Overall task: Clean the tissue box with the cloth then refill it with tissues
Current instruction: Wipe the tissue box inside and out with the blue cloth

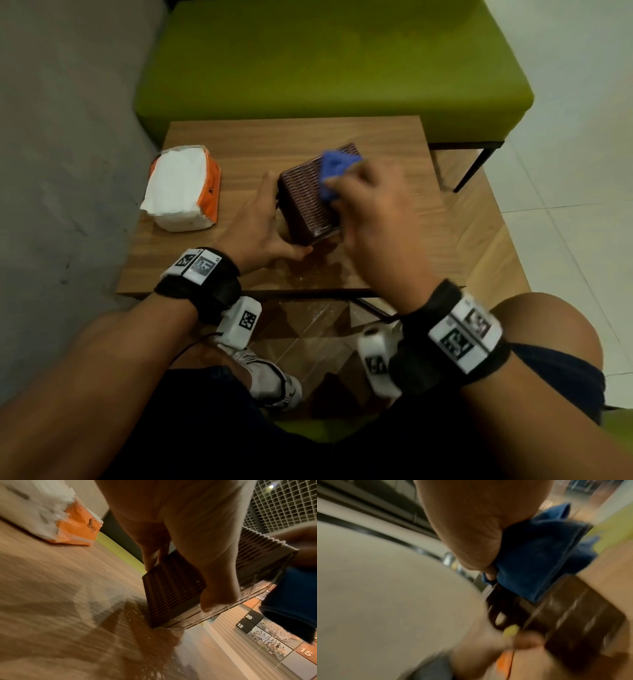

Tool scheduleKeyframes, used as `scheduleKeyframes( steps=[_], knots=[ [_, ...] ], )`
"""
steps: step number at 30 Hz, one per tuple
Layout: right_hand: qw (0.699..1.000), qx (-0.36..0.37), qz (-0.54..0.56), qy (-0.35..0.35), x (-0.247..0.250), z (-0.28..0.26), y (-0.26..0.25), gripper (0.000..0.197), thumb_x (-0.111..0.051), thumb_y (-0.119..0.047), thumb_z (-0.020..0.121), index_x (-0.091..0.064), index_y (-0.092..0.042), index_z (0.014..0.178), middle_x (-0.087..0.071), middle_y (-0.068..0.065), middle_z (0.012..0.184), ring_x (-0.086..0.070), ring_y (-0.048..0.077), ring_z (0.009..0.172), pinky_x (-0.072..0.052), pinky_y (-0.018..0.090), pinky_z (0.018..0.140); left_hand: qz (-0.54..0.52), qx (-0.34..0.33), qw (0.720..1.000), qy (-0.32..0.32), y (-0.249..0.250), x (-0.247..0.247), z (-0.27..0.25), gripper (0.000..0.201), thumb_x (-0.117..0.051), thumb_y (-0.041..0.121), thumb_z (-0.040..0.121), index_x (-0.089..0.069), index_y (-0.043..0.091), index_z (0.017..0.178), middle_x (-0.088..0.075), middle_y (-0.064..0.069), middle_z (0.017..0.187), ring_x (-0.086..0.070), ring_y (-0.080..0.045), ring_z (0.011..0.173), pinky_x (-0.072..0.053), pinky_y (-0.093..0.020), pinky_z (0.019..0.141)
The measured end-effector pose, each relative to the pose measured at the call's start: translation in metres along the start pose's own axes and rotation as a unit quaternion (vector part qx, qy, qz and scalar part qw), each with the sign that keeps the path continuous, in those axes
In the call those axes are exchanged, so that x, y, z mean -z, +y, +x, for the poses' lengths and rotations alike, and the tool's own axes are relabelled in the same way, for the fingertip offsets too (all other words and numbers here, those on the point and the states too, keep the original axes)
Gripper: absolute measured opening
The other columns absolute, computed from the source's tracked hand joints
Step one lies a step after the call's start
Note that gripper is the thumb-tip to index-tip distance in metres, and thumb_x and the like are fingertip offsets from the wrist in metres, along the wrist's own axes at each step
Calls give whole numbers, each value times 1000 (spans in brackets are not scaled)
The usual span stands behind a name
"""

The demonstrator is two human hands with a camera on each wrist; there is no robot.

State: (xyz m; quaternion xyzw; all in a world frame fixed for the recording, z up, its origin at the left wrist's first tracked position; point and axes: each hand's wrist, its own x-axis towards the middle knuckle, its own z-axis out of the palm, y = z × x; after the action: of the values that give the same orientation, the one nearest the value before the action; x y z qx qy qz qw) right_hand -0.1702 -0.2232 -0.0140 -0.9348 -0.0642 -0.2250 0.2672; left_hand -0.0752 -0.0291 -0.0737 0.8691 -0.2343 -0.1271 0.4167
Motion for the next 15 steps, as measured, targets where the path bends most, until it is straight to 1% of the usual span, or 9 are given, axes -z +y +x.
scheduleKeyframes(
  steps=[2,3,4,6,9,11,12,13,15],
  knots=[
    [995,74,11,-66,-3,-16,-20,27,-58,-10,94,-73,-9,116,-60,12,116,-49,27,105,-38,29,84,1,10,1000,1,2,1,-1,109,-99,25,69,-31,12,152,-46,11,143,-52,-8,122,-42,-25,110],
    [993,90,11,-76,0,-17,-14,28,-56,-12,95,-73,-9,117,-61,12,116,-49,27,105,-39,29,85,5,9,1000,3,3,1,-2,110,-99,26,68,-30,10,153,-47,10,143,-53,-10,121,-43,-25,108],
    [995,78,17,-67,4,-14,-2,27,-58,-11,96,-74,-9,118,-61,12,116,-51,27,106,-41,31,86,0,1,1000,-1,1,1,-2,110,-99,33,64,-32,14,149,-52,7,145,-57,-12,125,-47,-34,110],
    [999,8,38,-12,13,-4,29,23,-65,-9,96,-75,-11,117,-62,11,112,-56,27,105,-43,28,88,3,-5,1000,0,-2,1,-4,108,-98,45,59,-33,23,143,-54,5,145,-56,-14,136,-48,-49,115],
    [996,-73,43,20,19,7,52,20,-68,-14,98,-76,-14,116,-59,5,104,-53,15,94,-34,7,79,2,-1,1000,1,-2,2,-2,109,-99,48,58,-33,28,143,-52,6,147,-53,-12,140,-47,-50,118],
    [992,-98,79,23,15,11,57,20,-67,-18,98,-77,-17,116,-63,3,105,-55,11,95,-39,9,82,3,-3,1000,1,0,2,-2,112,-99,50,57,-32,29,144,-50,6,149,-51,-12,141,-45,-49,119],
    [986,-123,113,25,14,13,59,20,-67,-19,99,-76,-18,116,-67,0,108,-60,11,99,-46,16,88,13,-9,1000,4,0,3,-3,112,-99,49,59,-31,28,146,-49,5,149,-49,-11,141,-44,-48,120],
    [975,-156,158,23,15,15,60,20,-67,-19,99,-76,-20,117,-70,-6,109,-64,9,103,-51,24,92,32,-16,999,12,0,4,-5,114,-99,46,61,-30,26,149,-47,3,150,-47,-10,141,-44,-45,120],
    [948,-212,237,2,17,15,61,19,-67,-16,101,-76,-20,117,-71,-17,107,-67,0,104,-54,23,94,77,-41,996,33,0,4,-6,124,-101,31,64,-22,21,159,-39,-5,153,-40,-10,141,-39,-34,121]
  ],
)
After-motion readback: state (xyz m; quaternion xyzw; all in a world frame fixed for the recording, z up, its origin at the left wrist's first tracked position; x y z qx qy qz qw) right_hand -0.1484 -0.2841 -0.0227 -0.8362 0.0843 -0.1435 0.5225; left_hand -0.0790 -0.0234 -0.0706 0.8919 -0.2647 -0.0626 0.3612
